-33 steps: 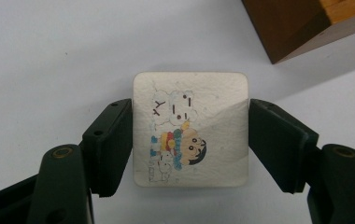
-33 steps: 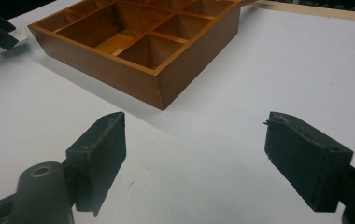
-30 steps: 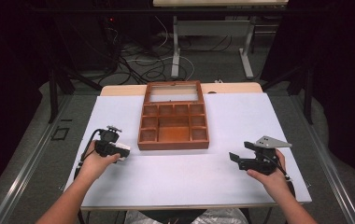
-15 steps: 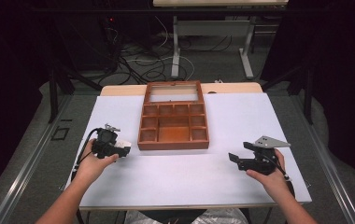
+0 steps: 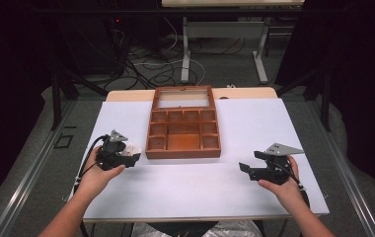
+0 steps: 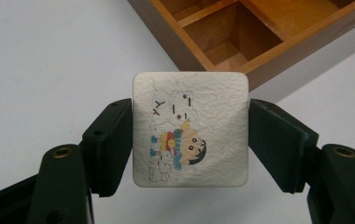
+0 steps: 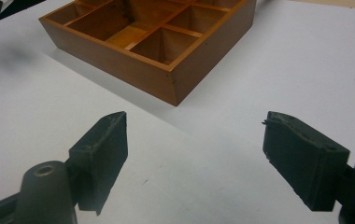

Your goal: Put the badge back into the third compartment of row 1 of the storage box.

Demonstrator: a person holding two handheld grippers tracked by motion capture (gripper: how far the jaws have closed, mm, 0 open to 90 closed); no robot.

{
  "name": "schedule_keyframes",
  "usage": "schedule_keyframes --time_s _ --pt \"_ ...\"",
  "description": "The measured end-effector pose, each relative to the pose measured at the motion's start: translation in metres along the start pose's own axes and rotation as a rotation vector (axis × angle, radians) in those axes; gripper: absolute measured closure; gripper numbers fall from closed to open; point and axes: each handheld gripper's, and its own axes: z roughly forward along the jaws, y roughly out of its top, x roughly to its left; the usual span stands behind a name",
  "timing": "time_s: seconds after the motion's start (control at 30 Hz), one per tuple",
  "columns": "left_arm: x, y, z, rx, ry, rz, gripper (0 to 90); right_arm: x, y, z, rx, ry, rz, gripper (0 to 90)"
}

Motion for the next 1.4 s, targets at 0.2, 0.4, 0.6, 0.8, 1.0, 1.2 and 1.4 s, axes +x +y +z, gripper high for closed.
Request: schedule_keyframes --time_s 0.2,0.4,0.6,0.8,1.0,1.2,1.4 --pt "-0.009 0.002 -0.003 -0.033 -0.022 0.044 33.3 0.003 0.005 0.001 0.003 0.021 0.012 21.7" --pt "-0.02 0.005 -0.004 -0.084 -0.035 0.074 33.3 0.004 0.009 0.004 0.005 0.032 0.014 20.7" --pt "-0.032 0.008 -0.004 -0.101 -0.054 0.112 33.3 0.008 0.012 0.008 0.018 0.053 0.04 20.7" --pt "-0.044 0.011 -0.003 -0.124 -0.077 0.139 33.3 0.015 0.019 0.013 0.035 0.071 0.04 20.7" --pt "-0.056 0.015 -0.005 -0.143 -0.096 0.17 33.3 0.021 0.028 0.015 0.048 0.118 0.054 21.5" --pt "-0.064 0.018 -0.005 -0.155 -0.11 0.198 33.3 0.027 0.038 0.021 0.072 0.165 0.09 22.4" --pt "-0.072 0.02 -0.003 -0.181 -0.124 0.203 33.3 0.033 0.048 0.027 0.06 0.196 0.11 24.6"
